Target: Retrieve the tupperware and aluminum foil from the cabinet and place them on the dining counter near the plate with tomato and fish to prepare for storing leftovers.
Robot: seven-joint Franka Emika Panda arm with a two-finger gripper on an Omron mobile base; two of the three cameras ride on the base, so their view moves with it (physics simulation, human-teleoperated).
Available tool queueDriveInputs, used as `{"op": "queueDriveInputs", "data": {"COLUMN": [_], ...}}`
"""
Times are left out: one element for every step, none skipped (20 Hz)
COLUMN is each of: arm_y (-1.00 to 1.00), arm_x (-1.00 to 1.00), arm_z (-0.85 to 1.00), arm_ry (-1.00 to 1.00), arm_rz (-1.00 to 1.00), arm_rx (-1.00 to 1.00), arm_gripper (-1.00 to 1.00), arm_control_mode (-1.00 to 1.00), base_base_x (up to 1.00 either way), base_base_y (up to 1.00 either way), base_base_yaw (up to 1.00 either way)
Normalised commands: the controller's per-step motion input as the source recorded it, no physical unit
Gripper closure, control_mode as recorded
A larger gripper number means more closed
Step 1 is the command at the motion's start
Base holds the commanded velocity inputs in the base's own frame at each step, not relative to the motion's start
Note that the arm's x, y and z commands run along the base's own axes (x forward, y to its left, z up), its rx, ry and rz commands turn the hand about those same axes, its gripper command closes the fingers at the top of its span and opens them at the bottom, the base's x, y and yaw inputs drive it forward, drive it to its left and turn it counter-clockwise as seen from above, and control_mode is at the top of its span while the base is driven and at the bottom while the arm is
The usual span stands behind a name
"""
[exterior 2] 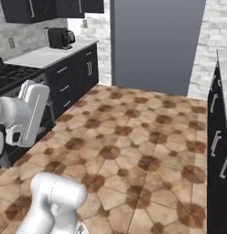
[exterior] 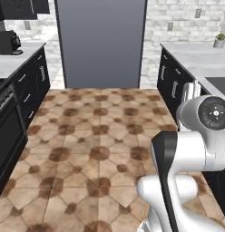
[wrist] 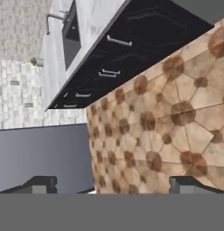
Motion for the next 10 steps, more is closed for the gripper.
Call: {"op": "queueDriveInputs", "data": {"arm_y": [0.00, 0.00, 0.00, 0.00, 0.00, 0.00, 0.00, 0.00, 0.00, 0.00], "arm_x": [0.00, 0.00, 0.00, 0.00, 0.00, 0.00, 0.00, 0.00, 0.00, 0.00], "arm_z": [0.00, 0.00, 0.00, 0.00, 0.00, 0.00, 0.00, 0.00, 0.00, 0.00], "arm_ry": [0.00, 0.00, 0.00, 0.00, 0.00, 0.00, 0.00, 0.00, 0.00, 0.00], "arm_rz": [0.00, 0.00, 0.00, 0.00, 0.00, 0.00, 0.00, 0.00, 0.00, 0.00], "arm_rx": [0.00, 0.00, 0.00, 0.00, 0.00, 0.00, 0.00, 0.00, 0.00, 0.00], "arm_gripper": [-1.00, -1.00, -1.00, -1.00, -1.00, -1.00, -1.00, -1.00, -1.00, -1.00], "arm_control_mode": [1.00, 1.00, 1.00, 1.00, 1.00, 1.00, 1.00, 1.00, 1.00, 1.00], "base_base_x": [1.00, 1.00, 1.00, 1.00, 1.00, 1.00, 1.00, 1.00, 1.00, 1.00], "base_base_y": [0.00, 0.00, 0.00, 0.00, 0.01, 0.03, 0.04, 0.07, 0.09, 0.09], "base_base_yaw": [-0.09, -0.10, -0.10, -0.11, -0.09, -0.09, -0.08, -0.06, -0.04, -0.03]}}
